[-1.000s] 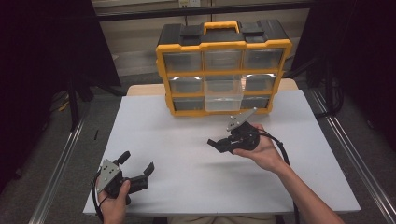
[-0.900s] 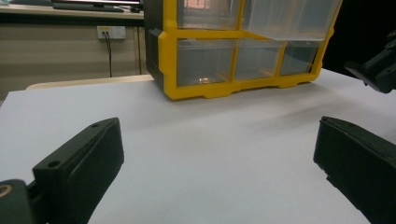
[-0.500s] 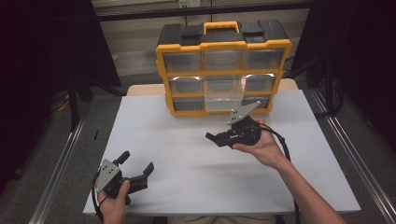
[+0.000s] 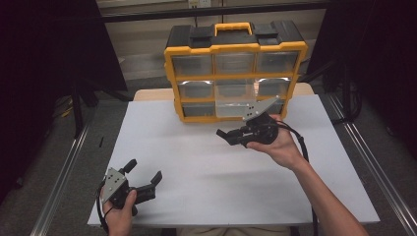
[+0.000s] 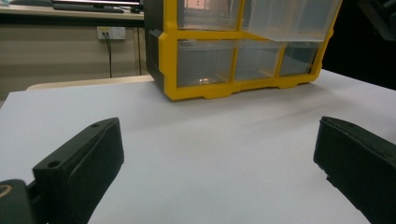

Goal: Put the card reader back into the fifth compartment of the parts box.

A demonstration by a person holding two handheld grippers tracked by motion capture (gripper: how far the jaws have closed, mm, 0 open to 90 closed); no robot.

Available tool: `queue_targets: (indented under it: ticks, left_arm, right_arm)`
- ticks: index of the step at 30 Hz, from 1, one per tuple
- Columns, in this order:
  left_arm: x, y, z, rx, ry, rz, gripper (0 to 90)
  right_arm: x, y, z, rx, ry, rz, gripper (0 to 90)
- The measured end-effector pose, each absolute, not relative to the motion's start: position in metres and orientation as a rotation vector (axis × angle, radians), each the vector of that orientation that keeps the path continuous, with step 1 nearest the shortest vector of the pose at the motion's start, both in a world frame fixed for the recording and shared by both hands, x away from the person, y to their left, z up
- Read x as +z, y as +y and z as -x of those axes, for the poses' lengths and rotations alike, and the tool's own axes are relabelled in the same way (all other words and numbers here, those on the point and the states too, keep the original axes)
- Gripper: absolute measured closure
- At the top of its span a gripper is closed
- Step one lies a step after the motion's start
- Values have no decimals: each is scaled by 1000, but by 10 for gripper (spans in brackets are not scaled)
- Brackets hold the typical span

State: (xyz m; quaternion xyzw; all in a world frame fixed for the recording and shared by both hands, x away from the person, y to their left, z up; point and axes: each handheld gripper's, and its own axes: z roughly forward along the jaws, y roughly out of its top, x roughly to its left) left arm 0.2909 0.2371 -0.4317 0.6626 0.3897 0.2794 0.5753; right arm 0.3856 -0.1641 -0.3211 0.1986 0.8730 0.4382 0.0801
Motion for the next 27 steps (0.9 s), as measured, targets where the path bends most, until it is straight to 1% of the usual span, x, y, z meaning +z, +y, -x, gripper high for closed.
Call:
queue_targets:
  ticks: [8,27]
  left_arm:
    - [-432,237,-291,654,912,-1552,17]
    - [-432,237,-291,650,909,-1562,17]
  right_arm:
    - [-304,-167,-388,1306,2587,-579,738]
    - [-276,-174,-394,1303,2531,-578,739]
